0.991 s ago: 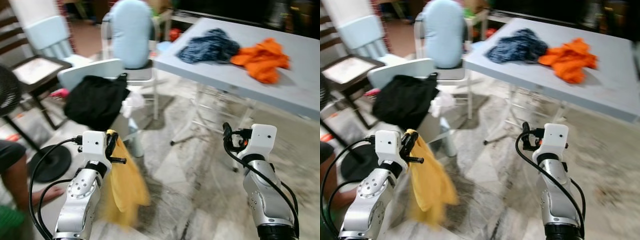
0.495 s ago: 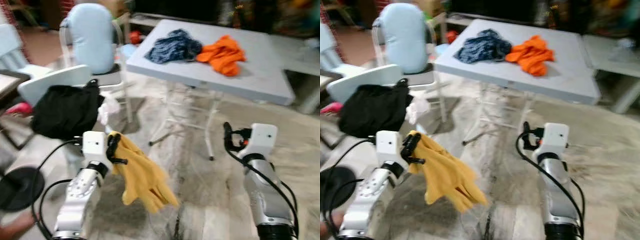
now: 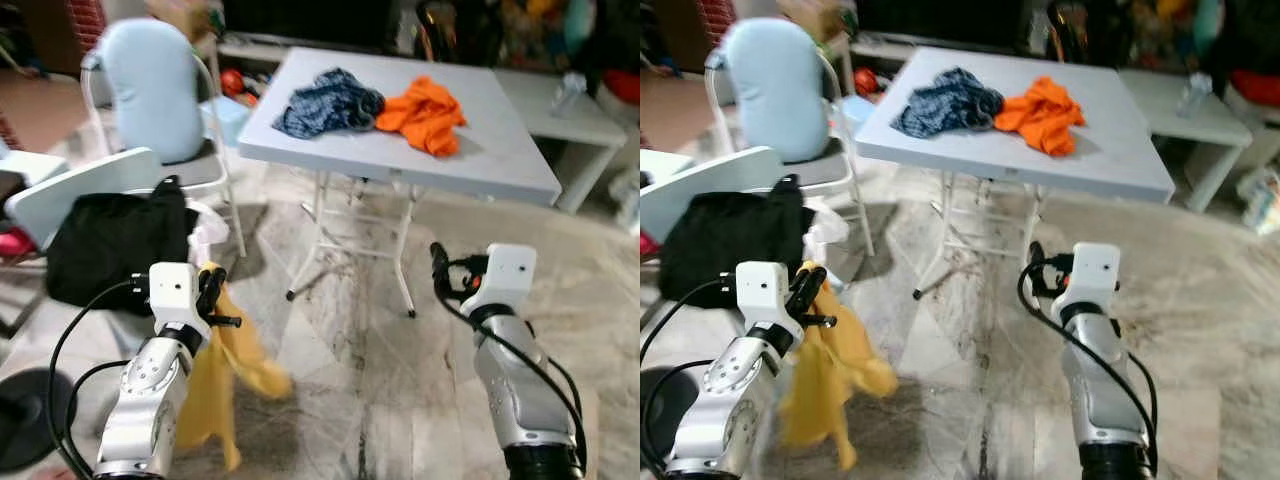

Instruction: Hang hanger

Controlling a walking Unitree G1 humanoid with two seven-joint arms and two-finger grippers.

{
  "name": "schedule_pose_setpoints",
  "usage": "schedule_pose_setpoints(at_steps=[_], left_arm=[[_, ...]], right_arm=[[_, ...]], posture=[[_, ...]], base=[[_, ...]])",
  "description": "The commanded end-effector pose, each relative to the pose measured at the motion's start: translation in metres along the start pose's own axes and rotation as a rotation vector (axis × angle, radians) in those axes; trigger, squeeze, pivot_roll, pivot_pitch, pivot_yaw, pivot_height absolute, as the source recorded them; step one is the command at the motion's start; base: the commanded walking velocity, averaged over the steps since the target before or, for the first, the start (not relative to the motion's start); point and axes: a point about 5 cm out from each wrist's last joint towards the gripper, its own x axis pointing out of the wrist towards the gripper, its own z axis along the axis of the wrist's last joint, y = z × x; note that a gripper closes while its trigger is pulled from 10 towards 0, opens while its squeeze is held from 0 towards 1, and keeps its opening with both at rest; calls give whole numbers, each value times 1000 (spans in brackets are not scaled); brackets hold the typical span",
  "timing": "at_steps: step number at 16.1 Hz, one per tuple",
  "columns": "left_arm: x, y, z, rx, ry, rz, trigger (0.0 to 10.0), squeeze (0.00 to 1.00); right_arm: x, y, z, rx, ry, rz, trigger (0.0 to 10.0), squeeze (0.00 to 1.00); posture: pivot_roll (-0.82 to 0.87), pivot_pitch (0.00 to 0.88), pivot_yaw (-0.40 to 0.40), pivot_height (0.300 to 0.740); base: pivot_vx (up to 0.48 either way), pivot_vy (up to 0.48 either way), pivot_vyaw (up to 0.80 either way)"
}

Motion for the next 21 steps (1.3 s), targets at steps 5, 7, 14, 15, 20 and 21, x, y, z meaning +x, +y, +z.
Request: schedule_pose_setpoints(at_steps=[5, 7, 14, 15, 20, 21], left_arm=[[3, -6, 2, -9, -15, -18, 10000, 0], [3, -6, 1, -9, -7, -12, 10000, 0], [3, -8, 3, -22, -15, -33, 10000, 0], [3, -8, 4, -26, -18, -41, 10000, 0], [3, -7, 4, -34, -18, -48, 10000, 0], [3, -8, 4, -35, -18, -51, 10000, 0]], right_arm=[[1, -4, 0, 5, 3, -19, 10000, 0], [1, -5, 0, 3, 2, -21, 10000, 0], [0, -4, 1, 19, -3, -25, 10000, 0], [-1, -5, 0, 24, 4, -30, 10000, 0], [-2, -3, -1, 21, 5, -25, 10000, 0], [-2, -3, -1, 21, 5, -25, 10000, 0]], posture=[[17, 17, -23, 740], [16, 17, -25, 740], [17, 16, -22, 740], [17, 16, -22, 740], [17, 22, -17, 740], [17, 23, -17, 740]], base=[[367, 293, 0], [375, 292, 0], [0, 0, 0], [0, 0, 0], [278, 0, -800], [345, 0, -800]])
